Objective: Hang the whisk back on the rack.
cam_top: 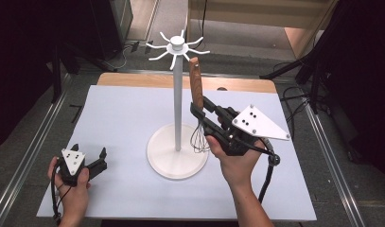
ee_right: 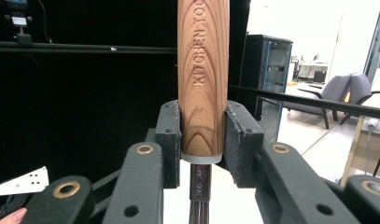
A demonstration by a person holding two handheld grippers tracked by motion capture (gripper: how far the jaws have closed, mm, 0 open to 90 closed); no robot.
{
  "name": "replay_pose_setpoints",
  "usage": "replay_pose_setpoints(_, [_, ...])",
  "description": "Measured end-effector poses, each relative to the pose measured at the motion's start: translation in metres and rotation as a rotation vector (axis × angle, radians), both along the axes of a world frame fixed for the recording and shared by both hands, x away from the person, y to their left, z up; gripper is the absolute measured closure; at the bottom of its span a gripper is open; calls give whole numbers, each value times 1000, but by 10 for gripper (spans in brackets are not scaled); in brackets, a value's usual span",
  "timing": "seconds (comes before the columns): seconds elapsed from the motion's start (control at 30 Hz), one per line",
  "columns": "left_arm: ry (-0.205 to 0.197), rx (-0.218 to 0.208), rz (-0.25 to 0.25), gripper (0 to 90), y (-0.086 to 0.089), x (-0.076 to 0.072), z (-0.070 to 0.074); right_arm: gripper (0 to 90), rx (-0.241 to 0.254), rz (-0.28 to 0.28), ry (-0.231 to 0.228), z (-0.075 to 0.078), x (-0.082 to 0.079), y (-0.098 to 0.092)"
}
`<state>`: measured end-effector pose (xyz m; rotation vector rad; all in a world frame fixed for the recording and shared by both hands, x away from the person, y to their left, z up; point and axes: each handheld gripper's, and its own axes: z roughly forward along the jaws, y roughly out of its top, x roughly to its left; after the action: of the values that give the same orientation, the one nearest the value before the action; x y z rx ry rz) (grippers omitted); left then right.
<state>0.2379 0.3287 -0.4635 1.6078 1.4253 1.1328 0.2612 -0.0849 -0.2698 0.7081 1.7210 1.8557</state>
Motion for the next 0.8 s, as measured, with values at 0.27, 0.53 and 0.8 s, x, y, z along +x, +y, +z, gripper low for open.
replay_pose_setpoints(0.27, [0, -1, -1, 136, 0, 0, 0, 711, 4, -10, -4, -2, 1, 2])
replay_pose_setpoints(0.53, [-1, -1, -2, 136, 0, 0, 0, 711, 7, -15, -2, -4, 2, 5])
replay_pose_setpoints(0.8, [-1, 1, -1, 136, 0, 0, 0, 711, 11, -12, -6, -6, 3, 5])
